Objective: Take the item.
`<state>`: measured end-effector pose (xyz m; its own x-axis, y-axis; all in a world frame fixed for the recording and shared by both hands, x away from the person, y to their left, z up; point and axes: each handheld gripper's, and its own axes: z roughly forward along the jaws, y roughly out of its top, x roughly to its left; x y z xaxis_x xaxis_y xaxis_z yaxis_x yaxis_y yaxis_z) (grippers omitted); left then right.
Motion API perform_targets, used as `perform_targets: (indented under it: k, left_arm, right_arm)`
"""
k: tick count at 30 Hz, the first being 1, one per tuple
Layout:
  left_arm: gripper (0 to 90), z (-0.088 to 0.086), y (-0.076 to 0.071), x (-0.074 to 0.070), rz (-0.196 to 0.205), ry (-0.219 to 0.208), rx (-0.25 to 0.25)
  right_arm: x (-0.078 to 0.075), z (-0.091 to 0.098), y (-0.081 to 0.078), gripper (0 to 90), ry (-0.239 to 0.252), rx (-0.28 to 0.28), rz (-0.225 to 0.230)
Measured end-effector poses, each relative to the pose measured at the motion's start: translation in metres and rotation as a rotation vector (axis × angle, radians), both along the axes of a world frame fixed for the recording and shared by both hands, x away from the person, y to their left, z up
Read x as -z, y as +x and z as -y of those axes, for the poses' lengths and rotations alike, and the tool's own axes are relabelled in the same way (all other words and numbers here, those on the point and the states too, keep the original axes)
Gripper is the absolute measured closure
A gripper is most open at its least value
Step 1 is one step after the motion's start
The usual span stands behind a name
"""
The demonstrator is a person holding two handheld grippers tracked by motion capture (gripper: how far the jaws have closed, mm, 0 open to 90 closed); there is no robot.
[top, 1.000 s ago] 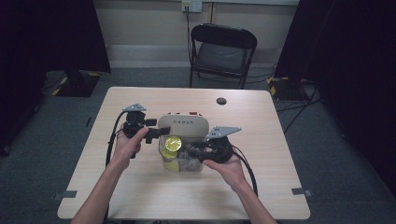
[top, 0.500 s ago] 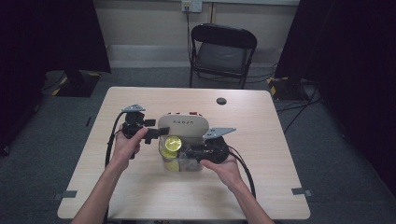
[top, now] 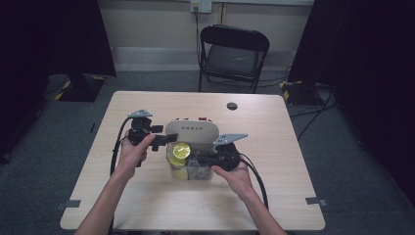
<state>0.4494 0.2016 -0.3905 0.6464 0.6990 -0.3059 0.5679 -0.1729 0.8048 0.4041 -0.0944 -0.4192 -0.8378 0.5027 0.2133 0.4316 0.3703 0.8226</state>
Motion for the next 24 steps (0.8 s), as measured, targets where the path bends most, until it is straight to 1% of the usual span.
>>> perform_targets:
  k: [2,3,5,8,11,13,14,20,24]
  left_arm:
    - [15.7,0.0,0.0,0.0,-0.001,-0.002,-0.002]
    - [15.7,0.0,0.0,0.0,-0.002,0.005,0.0]
    - [15.7,0.001,0.0,0.0,-0.003,0.0,-0.001]
    - [16.6,0.002,-0.001,0.001,-0.002,0.012,0.001]
    - [16.7,0.002,-0.001,0.002,-0.003,0.011,0.002]
    - [16.7,0.001,-0.001,0.002,-0.004,0.003,0.0]
    - [16.7,0.001,-0.002,0.002,-0.006,0.008,-0.003]
    - [16.5,0.0,-0.001,0.002,-0.007,0.008,-0.001]
    - [16.4,0.0,-0.001,0.002,-0.007,0.005,-0.001]
  right_arm:
    - [0.001,0.001,0.001,88.2,0.005,0.0,-0.004]
    - [0.001,0.001,0.001,89.1,0.005,0.002,-0.006]
    - [0.002,0.001,0.001,90.0,0.006,0.001,-0.007]
    - [0.001,0.002,0.0,90.0,0.012,0.003,0.003]
    - [-0.001,0.002,-0.001,90.0,0.017,0.007,0.005]
    - [-0.002,0.003,-0.001,90.0,0.024,0.011,0.01]
    - [-0.003,0.003,-0.001,90.0,0.026,0.011,0.01]
    - [-0.007,0.006,-0.002,90.0,0.05,0.02,0.015]
    - [-0.01,0.007,-0.003,90.0,0.052,0.021,0.023]
